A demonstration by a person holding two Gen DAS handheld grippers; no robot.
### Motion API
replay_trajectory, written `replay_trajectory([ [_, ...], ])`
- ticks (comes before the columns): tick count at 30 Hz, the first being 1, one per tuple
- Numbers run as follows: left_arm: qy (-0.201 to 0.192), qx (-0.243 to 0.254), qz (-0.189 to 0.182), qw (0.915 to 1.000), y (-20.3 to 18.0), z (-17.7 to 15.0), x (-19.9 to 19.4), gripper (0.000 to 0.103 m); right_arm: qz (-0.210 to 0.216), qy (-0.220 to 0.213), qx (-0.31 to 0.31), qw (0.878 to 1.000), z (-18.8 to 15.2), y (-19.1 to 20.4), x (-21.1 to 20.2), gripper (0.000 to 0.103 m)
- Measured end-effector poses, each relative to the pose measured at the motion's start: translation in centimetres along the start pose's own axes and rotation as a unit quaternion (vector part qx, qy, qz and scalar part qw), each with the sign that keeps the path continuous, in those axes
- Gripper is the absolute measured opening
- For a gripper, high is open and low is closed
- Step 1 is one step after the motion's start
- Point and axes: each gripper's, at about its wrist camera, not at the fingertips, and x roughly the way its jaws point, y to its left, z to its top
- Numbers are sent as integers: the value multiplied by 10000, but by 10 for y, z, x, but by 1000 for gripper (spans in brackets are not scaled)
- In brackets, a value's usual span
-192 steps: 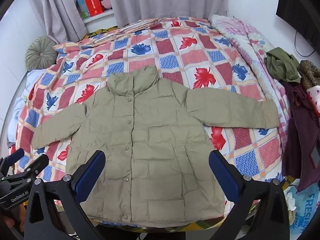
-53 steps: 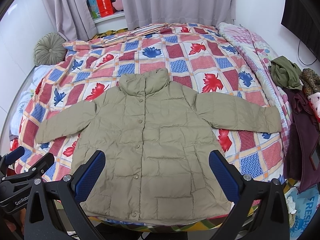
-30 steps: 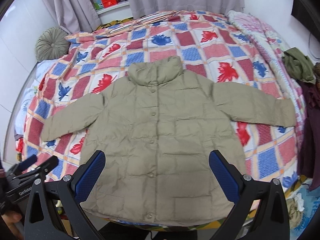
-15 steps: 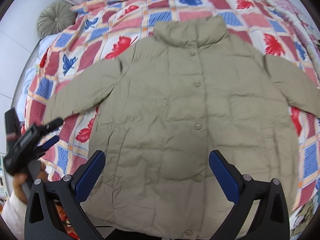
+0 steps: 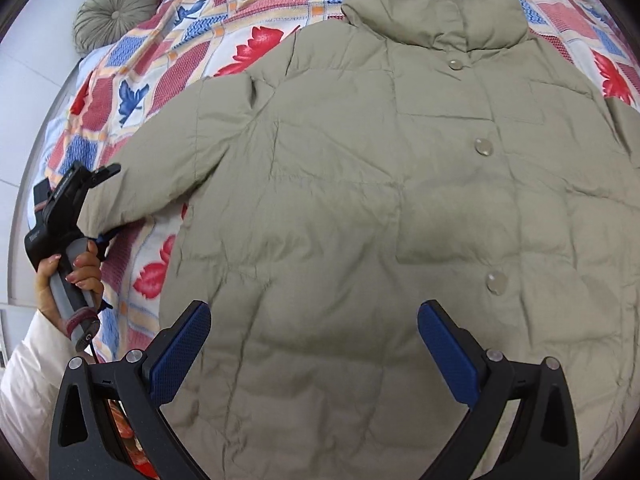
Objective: Fold large clothes
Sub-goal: 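Grasp the sleeve cuff nearest the left gripper and fold it across the jacket body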
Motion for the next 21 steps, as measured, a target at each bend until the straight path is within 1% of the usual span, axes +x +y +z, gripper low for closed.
replay_trajectory([
  [2, -108, -7, 264, 9996, 6, 14, 3, 91, 105, -109, 13, 9999, 11, 6, 2, 103],
  [3, -72, -55, 341, 9994, 9, 20, 7, 71, 185, -176, 13, 9997, 17, 9, 3, 103],
  [4, 68, -140, 279, 9995, 15, 25, 11, 47, 269, -241, 5, 9993, 24, 14, 5, 103],
  [5, 202, -227, -2, 9995, 20, 29, 14, 32, 343, -288, 0, 9990, 30, 17, 6, 103],
  [6, 287, -292, -188, 9990, 23, 31, 15, 12, 427, -354, 9, 9985, 38, 22, 9, 102],
  [7, 313, -301, -230, 9988, 23, 33, 12, 11, 481, -434, 20, 9979, 43, 27, 10, 95],
  [8, 229, -190, -135, 9995, 18, 34, 5, 10, 515, -495, 25, 9974, 50, 32, 13, 86],
  [9, 128, -25, -62, 9999, 12, 35, -3, 7, 532, -485, 43, 9974, 56, 36, 18, 60],
  [10, 31, 160, -33, 9999, 2, 35, -12, 7, 568, -433, 113, 9974, 62, 39, 25, 30],
  [11, -109, 372, -32, 9992, -7, 35, -25, 7, 646, -399, 238, 9968, 69, 41, 33, 21],
  [12, -236, 571, -44, 9981, -15, 32, -39, 7, 758, -398, 320, 9958, 73, 43, 39, 16],
  [13, -367, 823, -92, 9959, -26, 31, -55, 7, 904, -414, 360, 9944, 78, 46, 46, 15],
  [16, -526, 1242, -381, 9901, -57, 29, -85, 7, 1203, -451, 287, 9913, 87, 59, 64, 14],
  [18, -596, 1490, -662, 9848, -83, 26, -104, 7, 1410, -321, 312, 9890, 90, 68, 82, 14],
  [19, -612, 1648, -834, 9809, -98, 23, -112, 7, 1545, -185, 409, 9870, 89, 69, 94, 14],
  [21, -537, 1951, -1099, 9731, -131, 13, -120, 7, 1676, 6, 599, 9840, 84, 70, 113, 14],
])
